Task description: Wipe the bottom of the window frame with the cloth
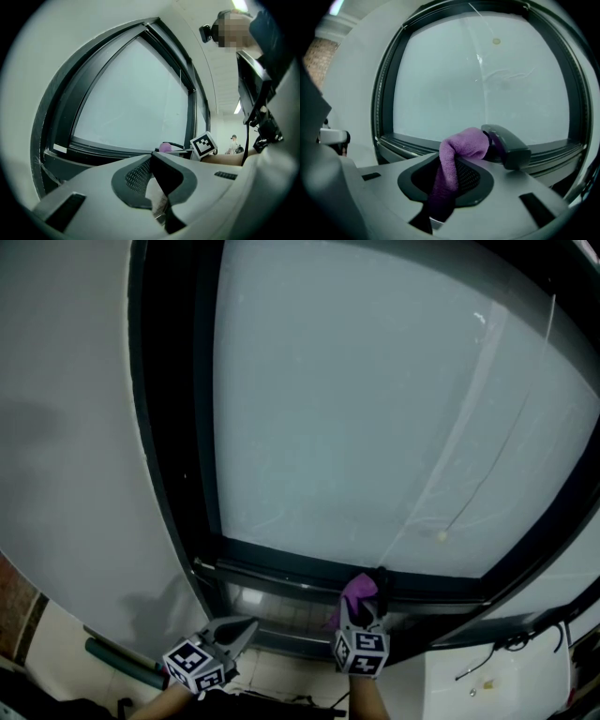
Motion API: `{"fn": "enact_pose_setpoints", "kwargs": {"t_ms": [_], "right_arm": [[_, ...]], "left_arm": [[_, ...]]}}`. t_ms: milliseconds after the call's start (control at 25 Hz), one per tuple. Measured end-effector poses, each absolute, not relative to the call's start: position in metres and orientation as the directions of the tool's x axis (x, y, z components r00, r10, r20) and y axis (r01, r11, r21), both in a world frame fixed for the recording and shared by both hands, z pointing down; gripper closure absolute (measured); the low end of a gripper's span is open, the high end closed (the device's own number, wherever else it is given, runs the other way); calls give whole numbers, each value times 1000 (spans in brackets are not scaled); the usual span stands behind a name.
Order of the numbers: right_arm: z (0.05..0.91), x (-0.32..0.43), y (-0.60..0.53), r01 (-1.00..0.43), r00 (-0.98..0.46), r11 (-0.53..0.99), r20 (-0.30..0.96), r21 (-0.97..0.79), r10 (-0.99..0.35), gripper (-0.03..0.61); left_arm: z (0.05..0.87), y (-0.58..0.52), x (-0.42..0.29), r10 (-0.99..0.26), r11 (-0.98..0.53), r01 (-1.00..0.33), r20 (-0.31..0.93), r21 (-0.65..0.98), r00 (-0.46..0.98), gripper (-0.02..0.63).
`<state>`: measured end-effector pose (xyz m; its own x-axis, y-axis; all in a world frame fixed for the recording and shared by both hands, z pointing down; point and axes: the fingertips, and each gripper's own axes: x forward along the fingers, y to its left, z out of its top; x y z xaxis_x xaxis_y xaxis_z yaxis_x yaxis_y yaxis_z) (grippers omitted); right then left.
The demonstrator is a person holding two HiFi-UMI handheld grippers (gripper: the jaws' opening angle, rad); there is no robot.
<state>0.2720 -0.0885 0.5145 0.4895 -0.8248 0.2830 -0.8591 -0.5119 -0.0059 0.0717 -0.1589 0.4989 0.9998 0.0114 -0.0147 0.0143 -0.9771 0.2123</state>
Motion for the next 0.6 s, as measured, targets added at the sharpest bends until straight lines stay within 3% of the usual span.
{"fn": "enact_pose_setpoints", "kwargs": {"t_ms": [320, 600], "right_arm": [[504, 259, -108, -868, 431, -478, 270, -137, -861, 489], [482, 285, -108, -784, 504, -553, 231, -282, -832, 491]], "left_arm": [[500, -166, 67, 17, -973, 21, -18, 228, 1000, 609], [499, -173, 68, 31, -972, 38, -35, 233, 999, 609]]}}
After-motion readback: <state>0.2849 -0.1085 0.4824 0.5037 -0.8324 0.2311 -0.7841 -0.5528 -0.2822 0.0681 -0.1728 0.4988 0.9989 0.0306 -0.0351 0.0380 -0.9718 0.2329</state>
